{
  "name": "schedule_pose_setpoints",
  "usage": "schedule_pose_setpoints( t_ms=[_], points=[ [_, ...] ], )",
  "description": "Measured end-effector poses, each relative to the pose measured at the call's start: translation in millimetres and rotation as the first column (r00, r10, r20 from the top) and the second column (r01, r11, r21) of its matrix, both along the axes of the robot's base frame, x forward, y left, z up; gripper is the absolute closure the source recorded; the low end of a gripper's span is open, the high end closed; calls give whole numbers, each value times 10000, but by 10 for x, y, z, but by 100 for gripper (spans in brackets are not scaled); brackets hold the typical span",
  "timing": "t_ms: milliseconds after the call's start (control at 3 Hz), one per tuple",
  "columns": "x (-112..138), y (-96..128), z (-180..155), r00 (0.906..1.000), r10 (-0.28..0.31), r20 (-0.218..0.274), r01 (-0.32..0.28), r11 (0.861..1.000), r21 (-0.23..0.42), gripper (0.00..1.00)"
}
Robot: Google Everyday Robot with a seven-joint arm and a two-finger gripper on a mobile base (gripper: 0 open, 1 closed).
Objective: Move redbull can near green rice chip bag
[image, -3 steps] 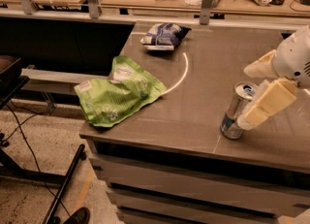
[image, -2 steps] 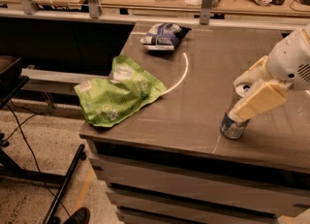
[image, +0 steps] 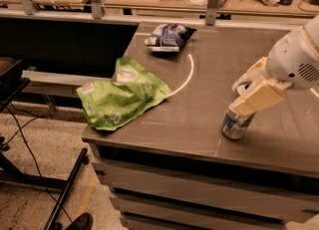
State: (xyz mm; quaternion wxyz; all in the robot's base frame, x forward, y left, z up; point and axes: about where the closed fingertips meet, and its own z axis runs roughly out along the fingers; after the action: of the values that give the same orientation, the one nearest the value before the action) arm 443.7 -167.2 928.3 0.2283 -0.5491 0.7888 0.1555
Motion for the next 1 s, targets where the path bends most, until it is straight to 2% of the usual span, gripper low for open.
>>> schedule_pose_setpoints(
  t_ms=[333, 667, 1000],
  points=[
    [163, 178, 116, 9989, 366, 289, -372, 9991, 220, 100],
    [353, 487, 221, 9940, 941, 561, -963, 9946, 381, 100],
    [553, 972, 242, 9808, 1821, 702, -1866, 9803, 641, 99]
  ],
)
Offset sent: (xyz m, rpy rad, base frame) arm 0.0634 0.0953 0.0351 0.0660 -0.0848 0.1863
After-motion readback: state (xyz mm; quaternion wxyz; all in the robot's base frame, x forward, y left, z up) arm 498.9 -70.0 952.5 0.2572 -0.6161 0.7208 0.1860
